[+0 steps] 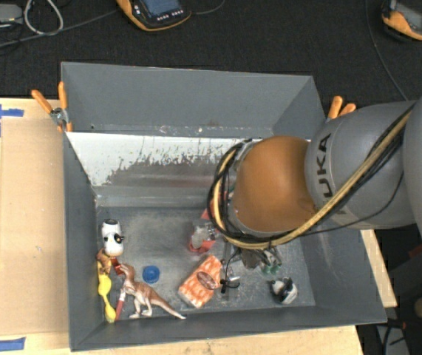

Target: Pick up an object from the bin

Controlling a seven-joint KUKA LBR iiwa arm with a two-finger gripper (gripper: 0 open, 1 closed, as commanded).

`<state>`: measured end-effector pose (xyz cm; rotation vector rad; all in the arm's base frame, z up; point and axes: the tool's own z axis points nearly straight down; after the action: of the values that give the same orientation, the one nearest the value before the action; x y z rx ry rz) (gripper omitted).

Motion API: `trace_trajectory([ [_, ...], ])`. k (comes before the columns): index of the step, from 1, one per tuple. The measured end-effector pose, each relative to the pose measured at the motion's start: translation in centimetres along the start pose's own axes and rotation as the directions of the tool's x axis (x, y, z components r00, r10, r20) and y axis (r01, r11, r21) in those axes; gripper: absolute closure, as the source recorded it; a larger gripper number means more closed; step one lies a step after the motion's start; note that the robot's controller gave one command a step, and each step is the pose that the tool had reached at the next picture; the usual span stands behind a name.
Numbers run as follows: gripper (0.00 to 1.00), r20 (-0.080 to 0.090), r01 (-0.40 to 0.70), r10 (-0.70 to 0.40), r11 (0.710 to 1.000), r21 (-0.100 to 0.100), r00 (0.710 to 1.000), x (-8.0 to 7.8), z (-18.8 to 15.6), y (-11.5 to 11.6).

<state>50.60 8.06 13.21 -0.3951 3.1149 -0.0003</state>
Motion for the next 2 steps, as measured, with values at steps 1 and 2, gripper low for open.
trace_trajectory([
  [1,0.0,-0.003,0.073,-0.073,0.997,-0.002,0.997,3.2,4.3,-1.8],
  [2,1.0,0.006,0.333,-0.333,0.943,-0.003,0.943,-1.7,6.1,-1.4],
])
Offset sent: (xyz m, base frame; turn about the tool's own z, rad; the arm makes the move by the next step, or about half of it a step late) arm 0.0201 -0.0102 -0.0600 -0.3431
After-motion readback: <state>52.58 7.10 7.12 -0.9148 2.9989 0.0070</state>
